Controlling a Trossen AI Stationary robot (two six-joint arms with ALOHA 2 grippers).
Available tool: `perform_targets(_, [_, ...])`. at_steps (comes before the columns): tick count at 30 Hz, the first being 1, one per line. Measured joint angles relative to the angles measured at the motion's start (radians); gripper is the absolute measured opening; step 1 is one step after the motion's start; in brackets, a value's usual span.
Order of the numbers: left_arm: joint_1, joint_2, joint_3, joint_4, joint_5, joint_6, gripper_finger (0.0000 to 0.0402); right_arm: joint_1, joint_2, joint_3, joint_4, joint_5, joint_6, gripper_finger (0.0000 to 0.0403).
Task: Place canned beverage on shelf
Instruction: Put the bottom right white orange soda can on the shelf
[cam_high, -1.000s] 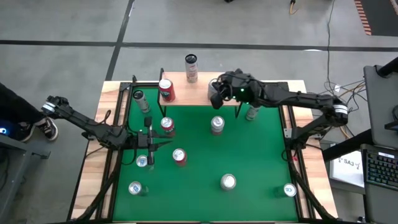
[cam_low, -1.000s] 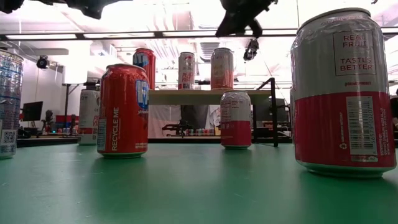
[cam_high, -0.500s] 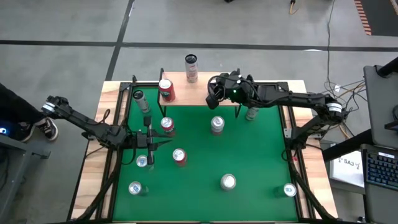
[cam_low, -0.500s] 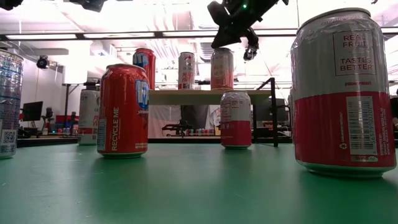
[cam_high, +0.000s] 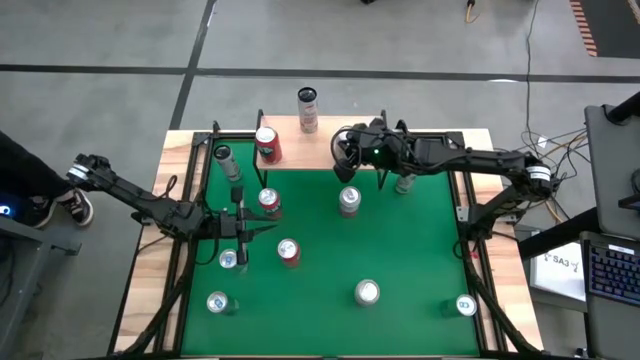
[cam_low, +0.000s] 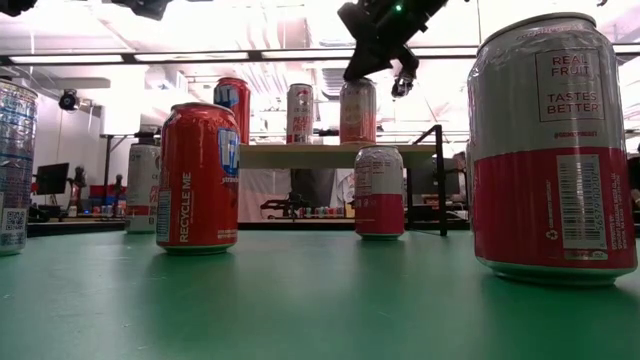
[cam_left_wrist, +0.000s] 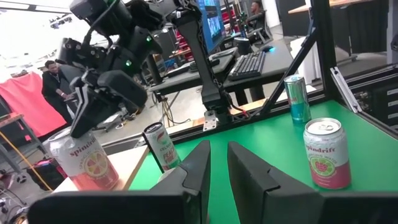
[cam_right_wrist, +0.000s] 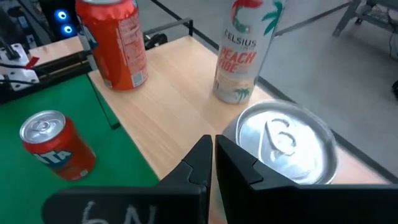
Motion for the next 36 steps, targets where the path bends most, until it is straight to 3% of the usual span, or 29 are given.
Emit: perform_targets(36, [0.000,0.001,0.000,-0.007,0.000,-0.024,0.0038,-0.001,0.006,0.043,-0.016,0.044,-0.013,0.0012])
